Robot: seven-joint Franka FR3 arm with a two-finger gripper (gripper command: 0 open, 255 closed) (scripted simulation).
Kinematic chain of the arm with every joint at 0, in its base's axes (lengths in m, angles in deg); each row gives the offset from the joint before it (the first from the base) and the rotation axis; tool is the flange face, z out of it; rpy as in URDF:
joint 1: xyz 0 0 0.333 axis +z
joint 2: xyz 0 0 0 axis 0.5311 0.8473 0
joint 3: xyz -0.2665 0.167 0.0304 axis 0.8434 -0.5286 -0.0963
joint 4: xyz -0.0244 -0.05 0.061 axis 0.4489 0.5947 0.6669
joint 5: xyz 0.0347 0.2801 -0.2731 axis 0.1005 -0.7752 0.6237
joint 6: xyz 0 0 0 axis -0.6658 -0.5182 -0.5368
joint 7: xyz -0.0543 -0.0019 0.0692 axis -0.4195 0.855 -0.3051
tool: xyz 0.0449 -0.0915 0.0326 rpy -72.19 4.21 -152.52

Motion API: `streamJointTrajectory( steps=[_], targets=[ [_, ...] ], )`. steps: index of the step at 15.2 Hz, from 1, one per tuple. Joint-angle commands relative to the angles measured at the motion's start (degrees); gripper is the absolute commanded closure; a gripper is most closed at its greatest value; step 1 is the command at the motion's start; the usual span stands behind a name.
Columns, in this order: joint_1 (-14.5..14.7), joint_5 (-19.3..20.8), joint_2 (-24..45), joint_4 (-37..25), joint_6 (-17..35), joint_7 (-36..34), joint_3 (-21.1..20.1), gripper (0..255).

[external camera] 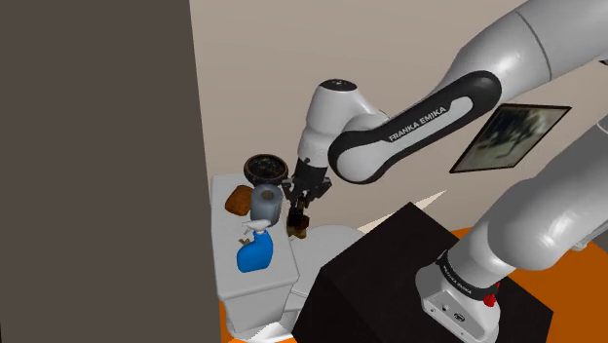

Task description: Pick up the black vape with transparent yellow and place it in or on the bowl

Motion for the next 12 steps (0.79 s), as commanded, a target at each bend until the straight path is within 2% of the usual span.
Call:
streamJointTrajectory(
  steps=[1, 6, 12],
  targets=[
    [-1.3, 1.6, 1.9, -2.8, -1.2, 1.0, 1.1, 255],
    [-4.1, 5.9, 8.5, -11.7, -4.2, 3.5, 4.0, 255],
    [-6.2, 9.6, 16.9, -24.2, -8.9, 6.5, 7.0, 255]
  ],
)
